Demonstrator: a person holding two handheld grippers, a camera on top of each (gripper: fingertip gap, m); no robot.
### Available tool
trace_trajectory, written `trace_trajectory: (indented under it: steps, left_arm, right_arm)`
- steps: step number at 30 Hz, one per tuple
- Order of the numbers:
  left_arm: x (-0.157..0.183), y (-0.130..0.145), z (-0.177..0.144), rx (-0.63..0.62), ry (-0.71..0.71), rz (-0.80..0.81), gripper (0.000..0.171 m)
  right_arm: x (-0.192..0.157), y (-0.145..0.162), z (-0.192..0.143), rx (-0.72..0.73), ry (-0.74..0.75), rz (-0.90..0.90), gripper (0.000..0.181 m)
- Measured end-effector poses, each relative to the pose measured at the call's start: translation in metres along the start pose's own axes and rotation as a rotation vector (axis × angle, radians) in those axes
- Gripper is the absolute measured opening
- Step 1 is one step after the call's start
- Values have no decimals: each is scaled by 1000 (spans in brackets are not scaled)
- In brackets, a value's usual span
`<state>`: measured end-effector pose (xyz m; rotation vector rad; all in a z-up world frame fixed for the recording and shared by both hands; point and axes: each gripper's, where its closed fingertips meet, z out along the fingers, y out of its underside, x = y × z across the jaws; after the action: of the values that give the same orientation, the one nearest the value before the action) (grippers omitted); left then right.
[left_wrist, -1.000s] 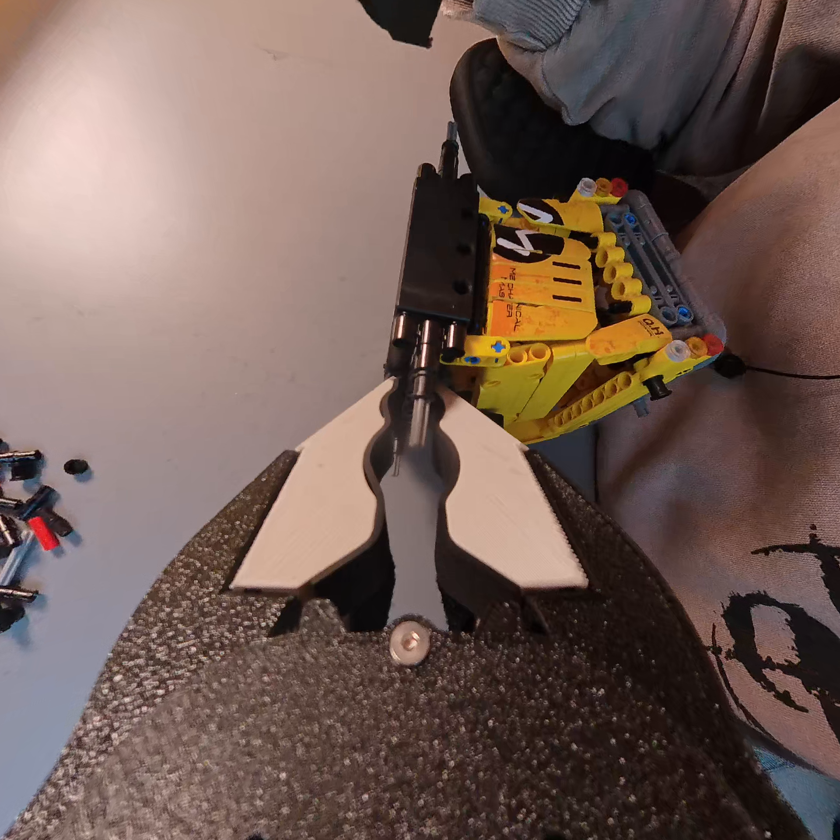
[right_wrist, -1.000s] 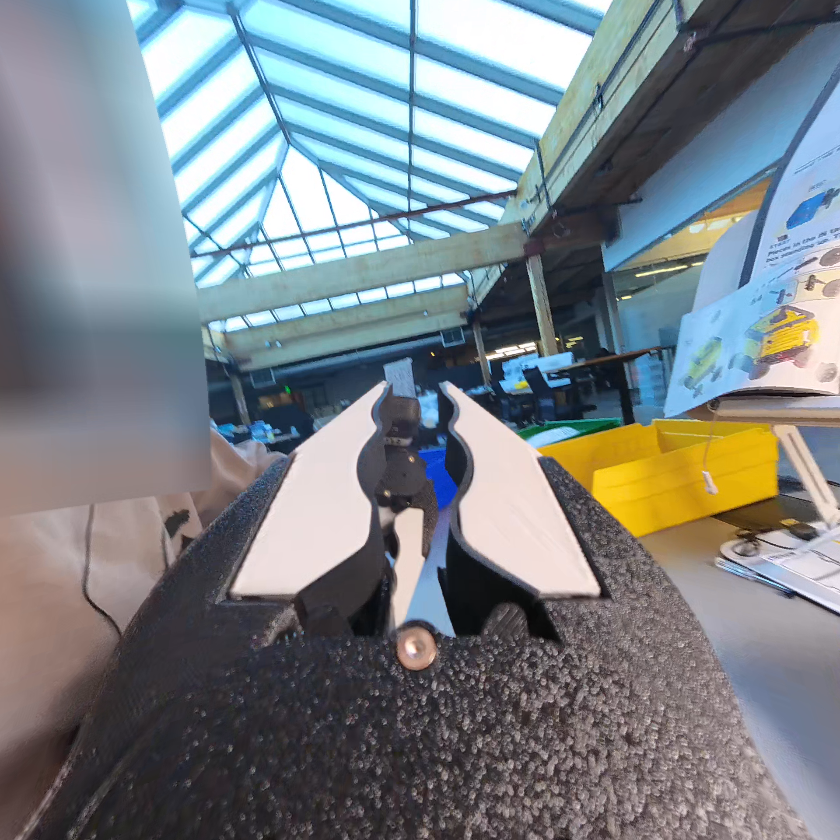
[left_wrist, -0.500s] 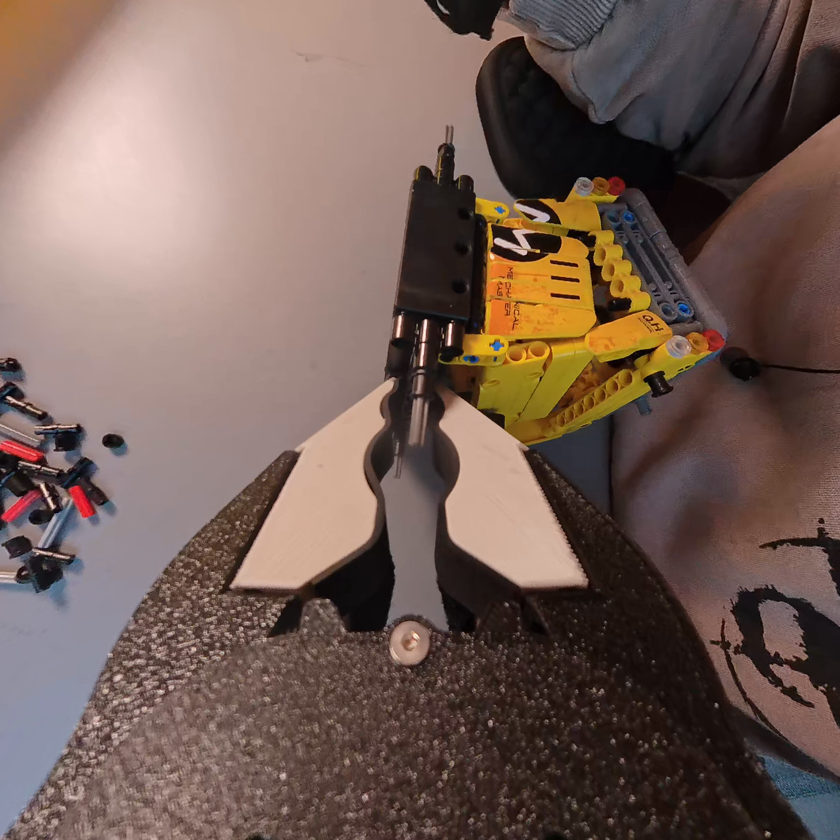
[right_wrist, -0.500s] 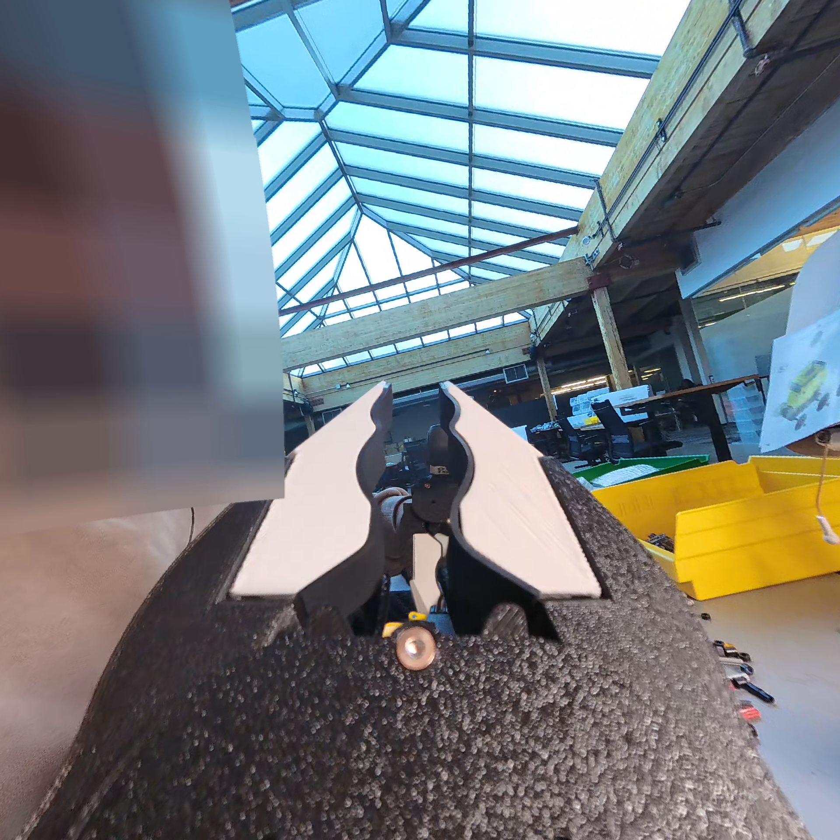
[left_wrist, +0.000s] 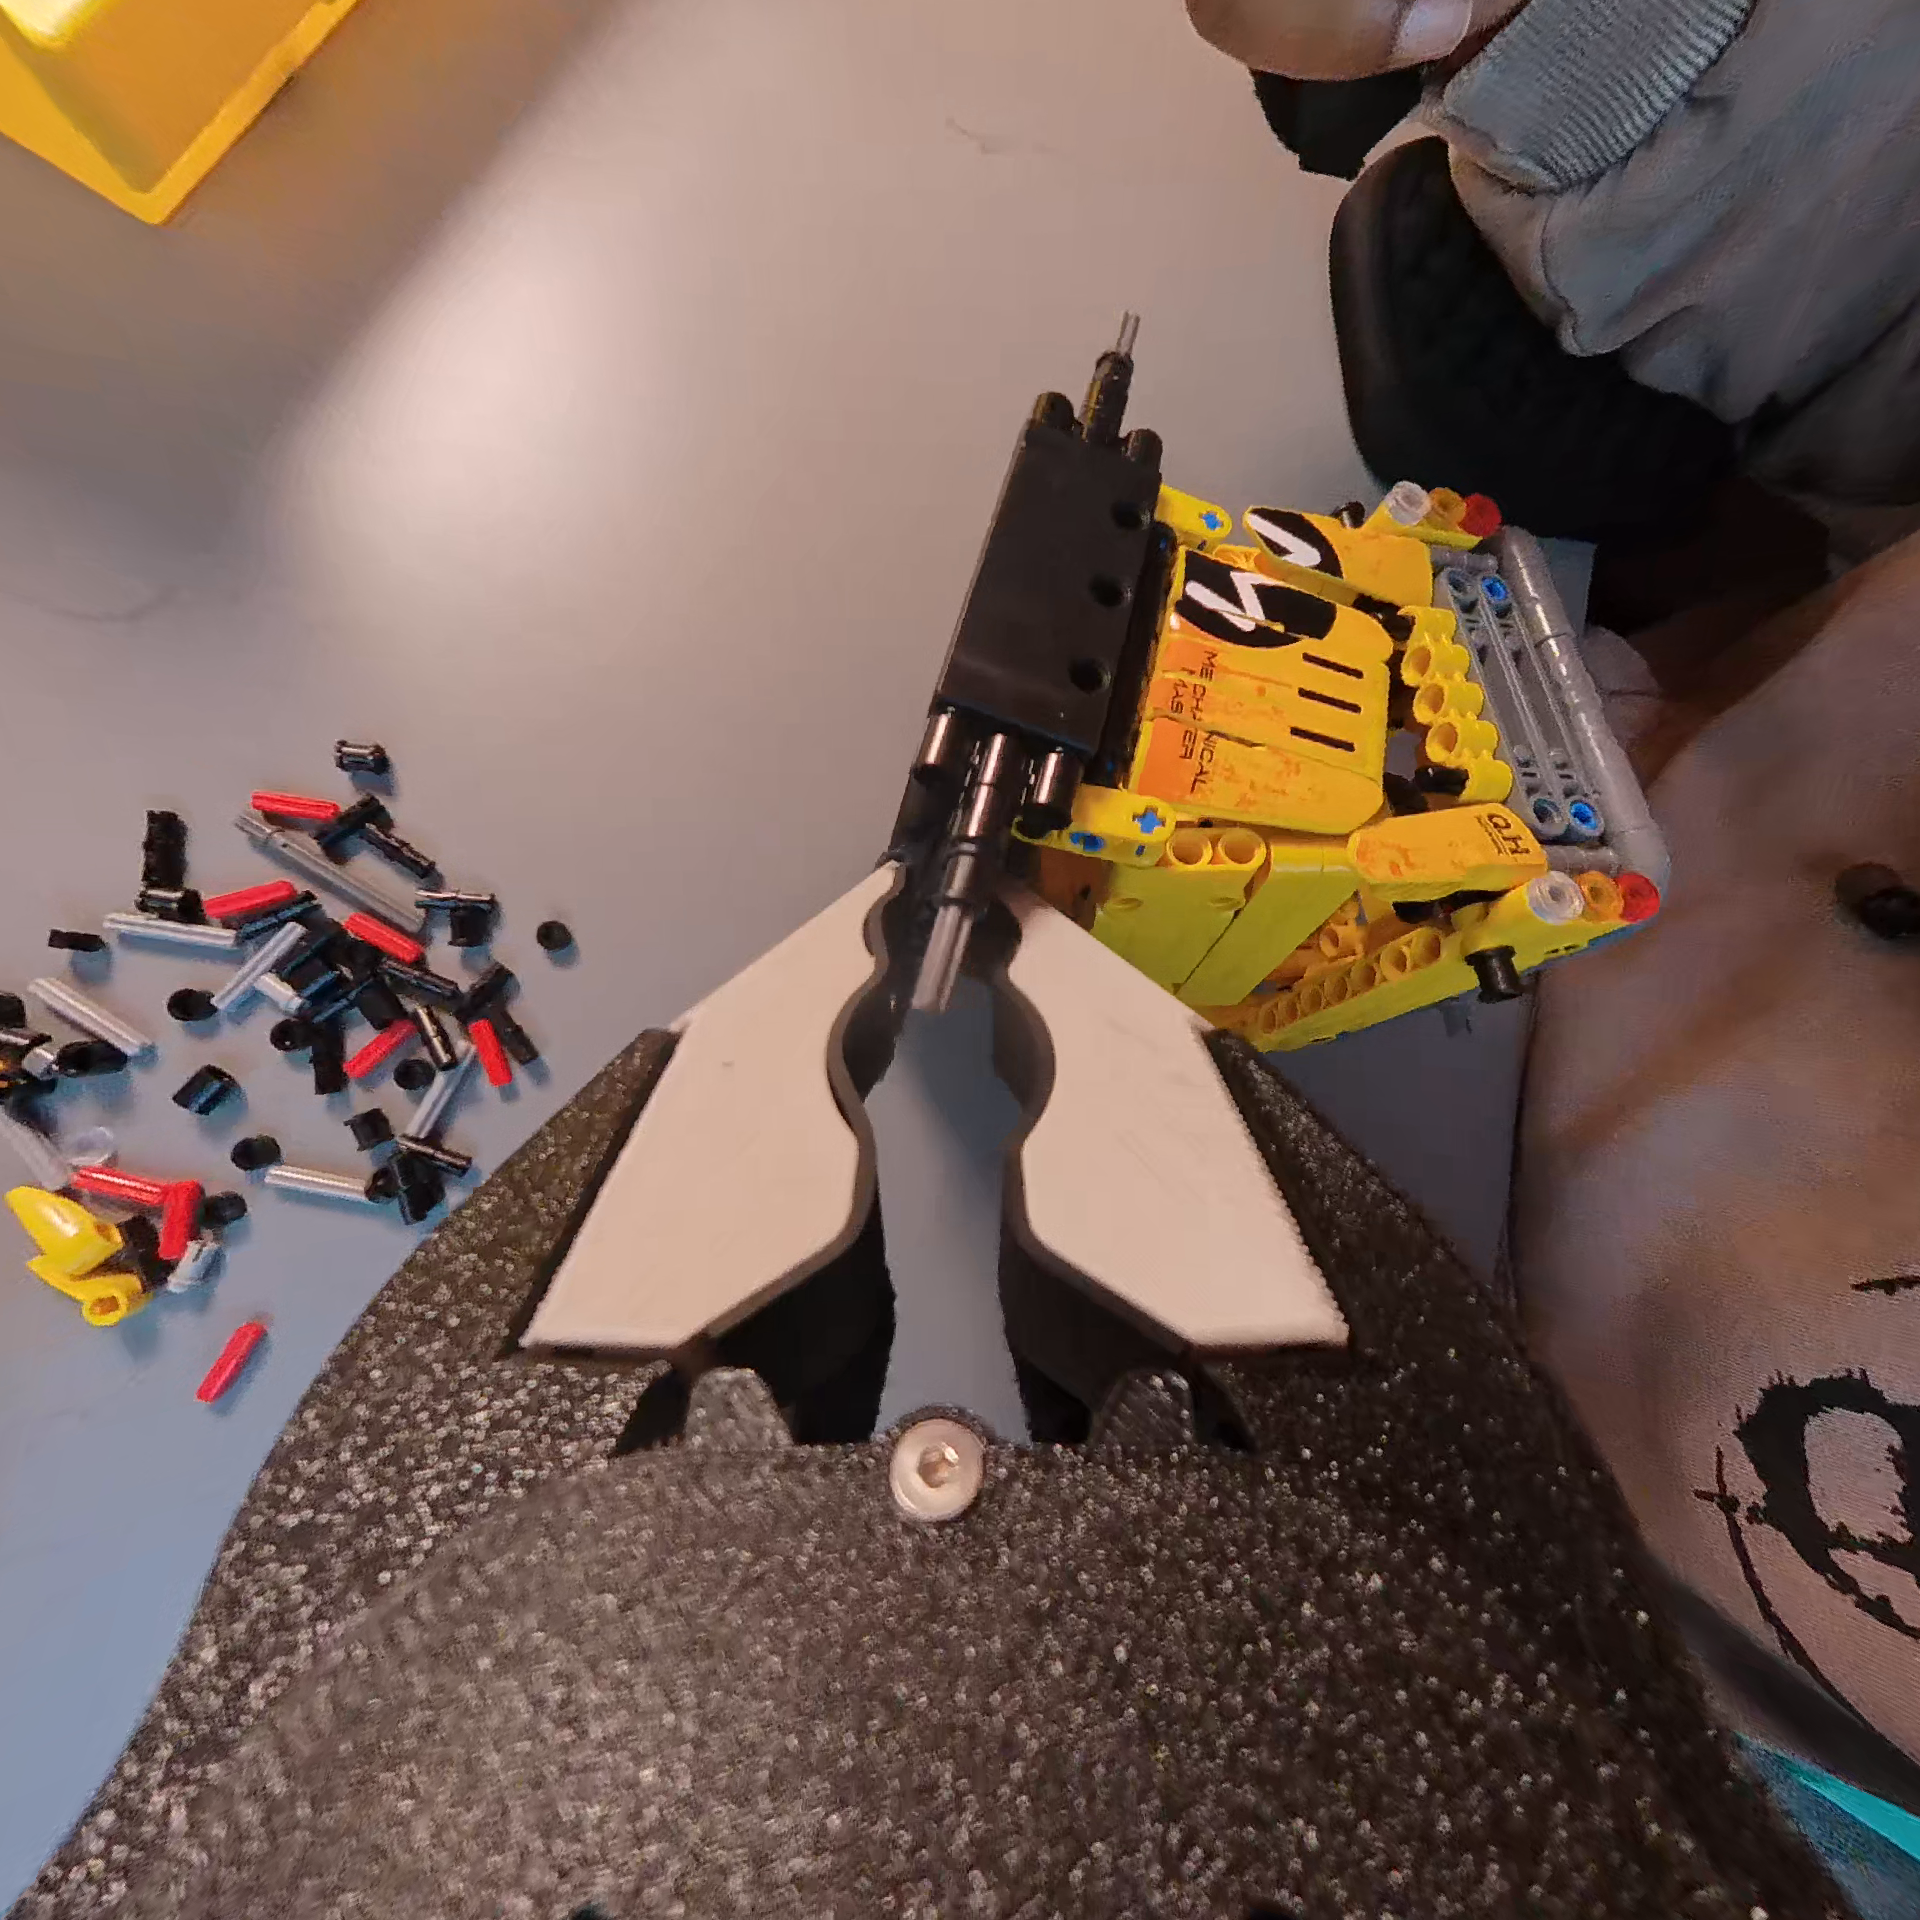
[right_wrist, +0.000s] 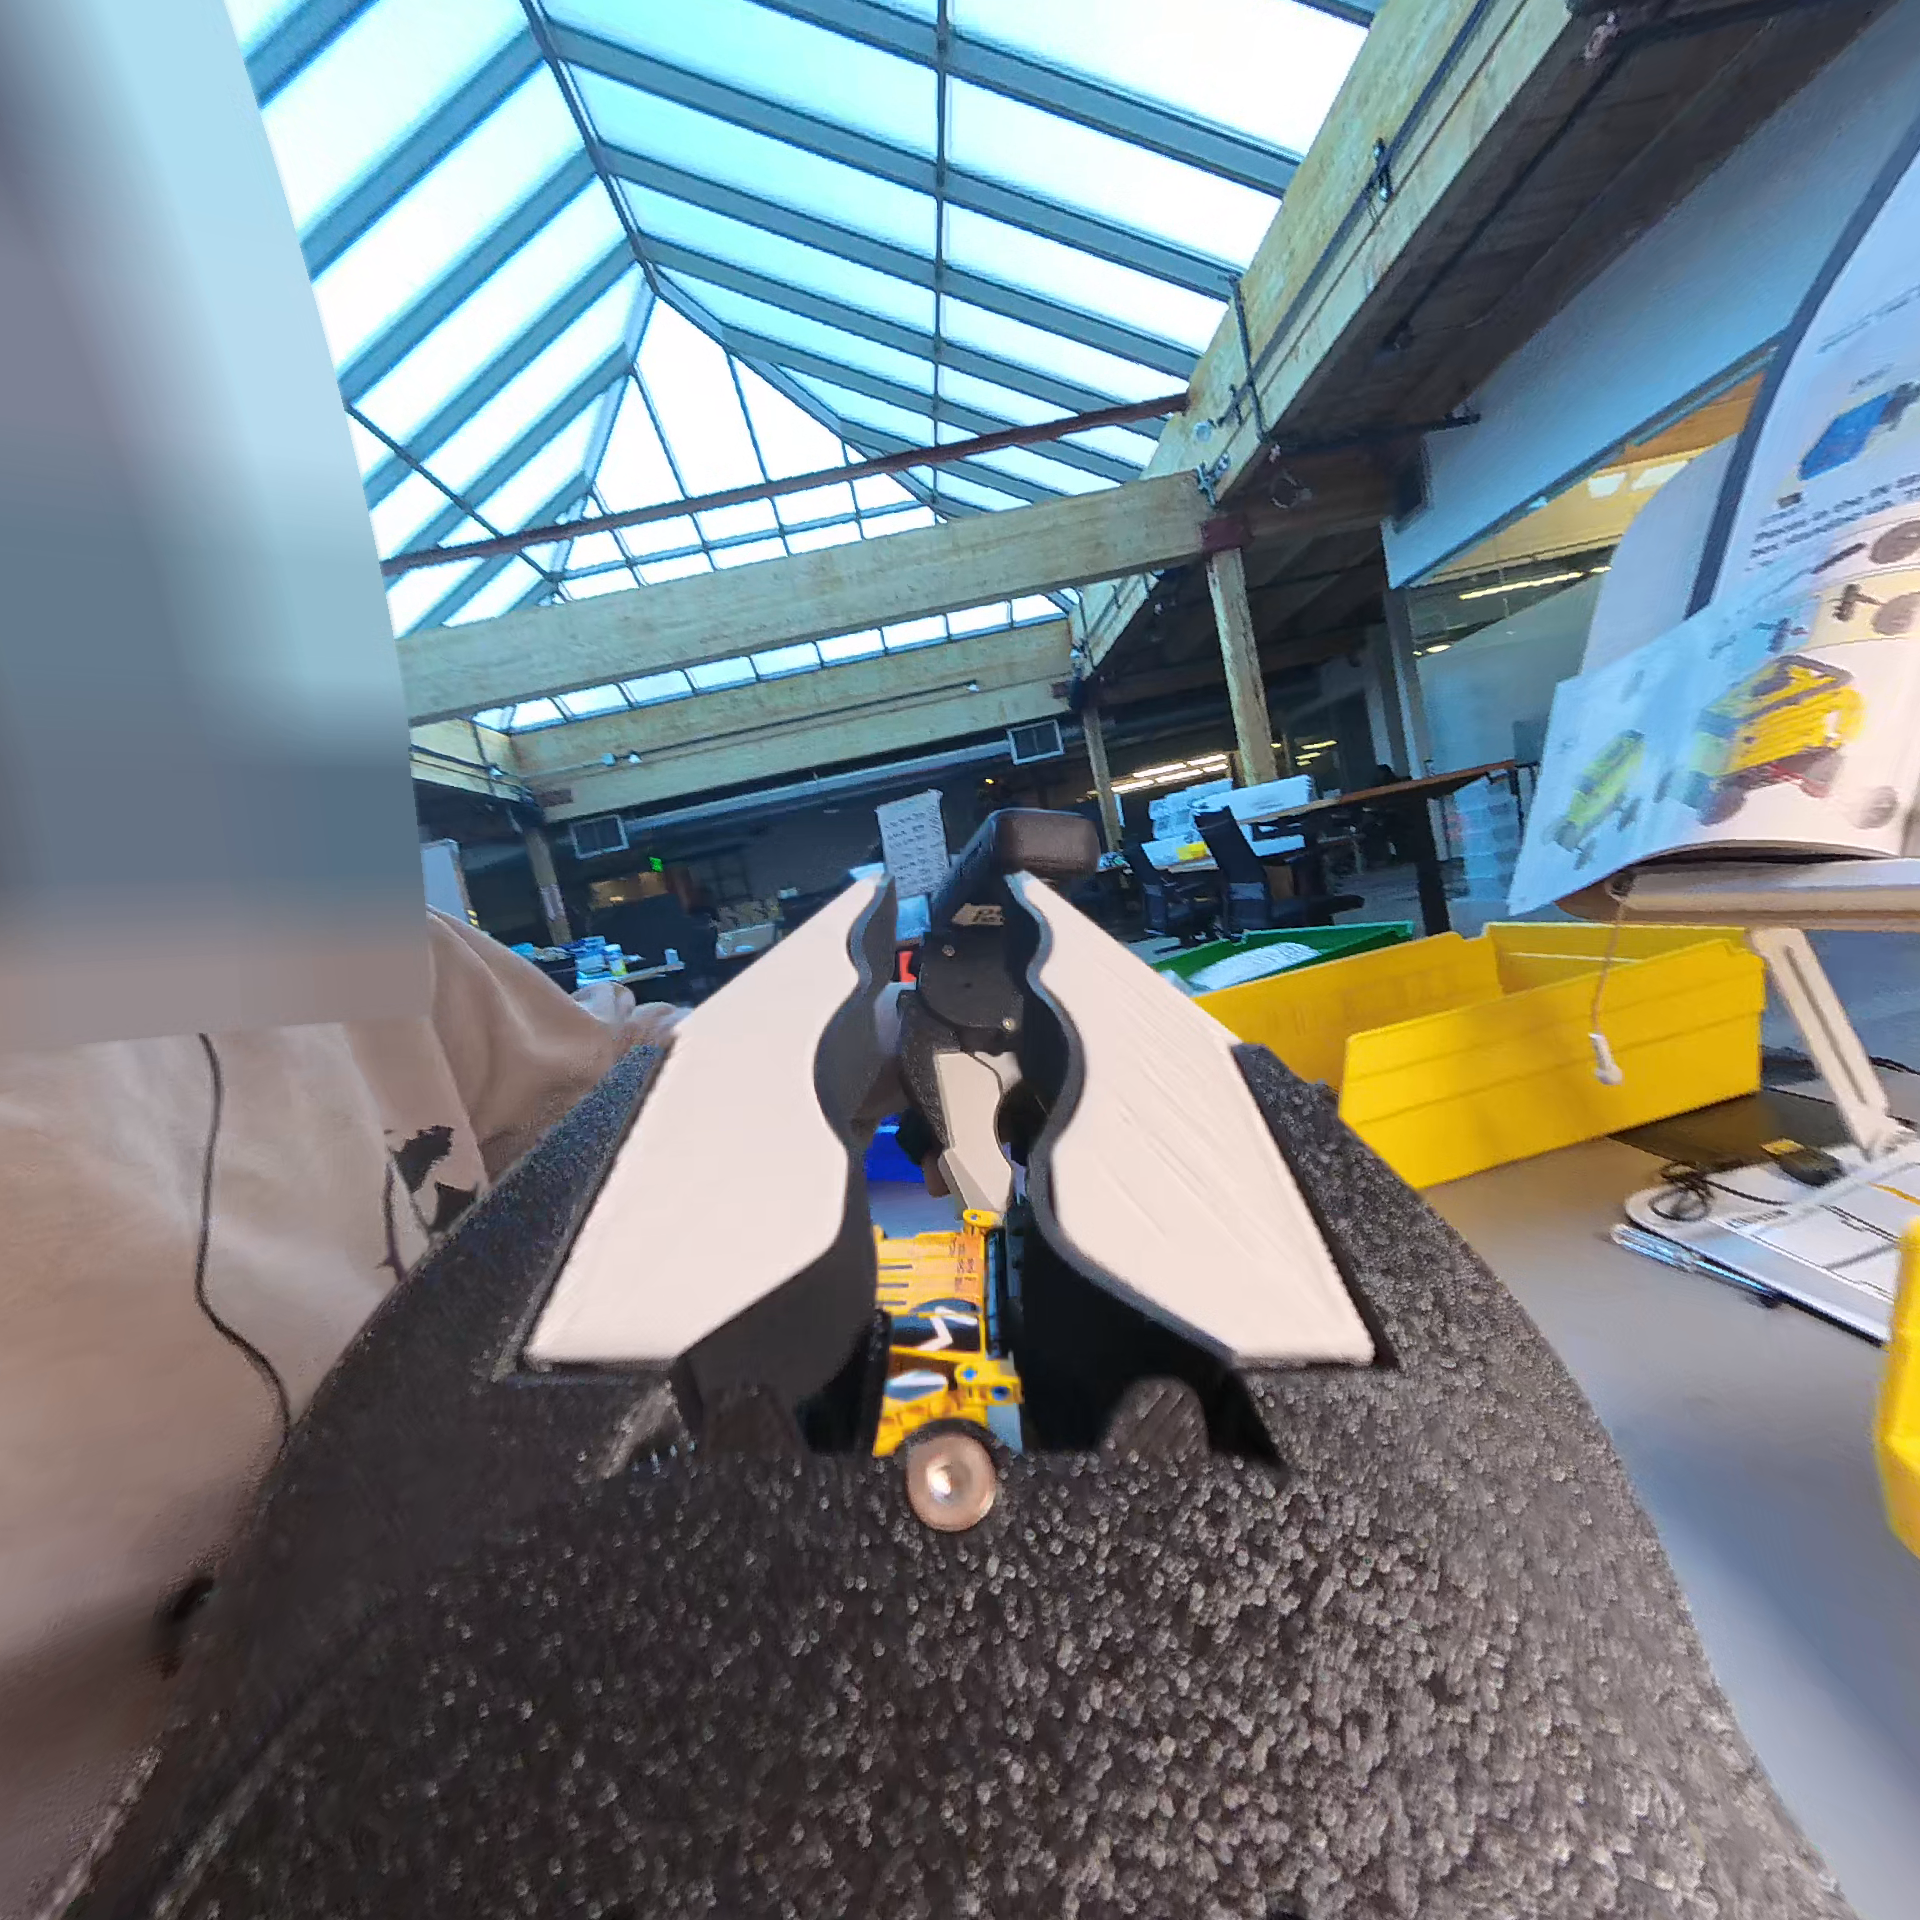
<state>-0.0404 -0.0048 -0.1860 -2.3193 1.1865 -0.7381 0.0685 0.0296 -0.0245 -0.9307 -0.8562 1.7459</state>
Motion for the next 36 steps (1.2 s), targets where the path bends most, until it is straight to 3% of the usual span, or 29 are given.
trace_trajectory:
  steps: [15,20,25,28,32,36]
  left_arm:
    - [-32,-55,8,122,-2,-87,14]
    - [-10,-79,-24,307,-42,-4,23]
    - [16,-54,-57,441,-167,58,44]
    - [40,-31,-66,541,-162,38,60]
    - [62,-7,-55,655,-167,-41,75]
    - [51,1,-31,646,-375,-36,74]
  right_arm:
    - [24,5,-7,-47,158,-88,18]
    - [33,1,-15,-47,214,-117,18]
    - [40,-7,-22,-17,252,-109,18]
    - [45,-7,-23,-8,272,-89,18]
    - [54,4,-20,-49,296,-72,18]
    - [59,20,-13,-114,301,-92,18]
